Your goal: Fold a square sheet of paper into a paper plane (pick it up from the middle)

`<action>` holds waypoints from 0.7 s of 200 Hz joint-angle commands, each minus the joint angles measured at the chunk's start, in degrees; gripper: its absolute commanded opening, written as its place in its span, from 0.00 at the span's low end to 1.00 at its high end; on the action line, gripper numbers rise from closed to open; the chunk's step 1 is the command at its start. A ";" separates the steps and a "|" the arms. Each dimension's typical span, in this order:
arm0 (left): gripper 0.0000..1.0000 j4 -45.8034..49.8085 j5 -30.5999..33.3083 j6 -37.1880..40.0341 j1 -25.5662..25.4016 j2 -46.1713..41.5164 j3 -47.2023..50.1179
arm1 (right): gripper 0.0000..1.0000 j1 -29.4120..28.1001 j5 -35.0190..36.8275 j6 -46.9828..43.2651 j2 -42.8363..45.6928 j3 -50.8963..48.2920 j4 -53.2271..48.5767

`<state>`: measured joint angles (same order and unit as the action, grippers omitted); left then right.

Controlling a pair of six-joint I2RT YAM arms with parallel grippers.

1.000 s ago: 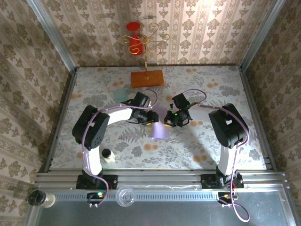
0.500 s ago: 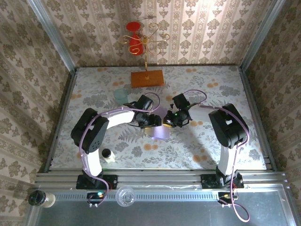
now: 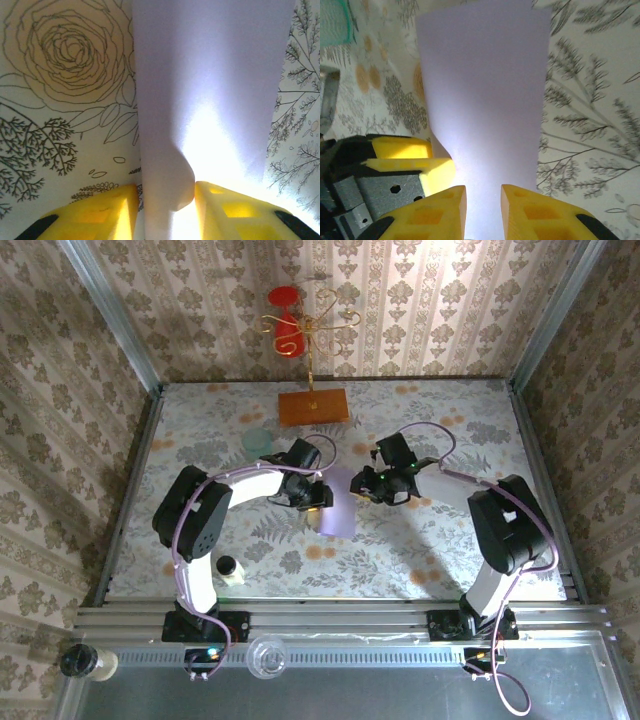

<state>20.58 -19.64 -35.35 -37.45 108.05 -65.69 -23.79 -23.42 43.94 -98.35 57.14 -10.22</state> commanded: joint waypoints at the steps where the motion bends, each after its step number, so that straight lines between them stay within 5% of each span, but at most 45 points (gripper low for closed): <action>1: 0.35 4.64 3.09 4.38 0.82 2.34 -0.26 | 0.27 1.09 4.81 0.38 1.70 -1.33 -0.69; 62: 0.28 2.53 0.06 6.44 1.42 2.67 0.92 | 0.27 1.67 6.08 2.55 3.31 -3.42 1.79; 140: 0.33 7.68 2.96 13.69 -0.49 5.81 -4.16 | 0.27 3.12 8.10 3.38 5.83 -4.43 1.66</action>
<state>24.77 -20.95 -25.78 -37.06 110.19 -68.84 -21.47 -17.98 46.13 -95.18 53.87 -9.06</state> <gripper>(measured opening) 0.332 0.271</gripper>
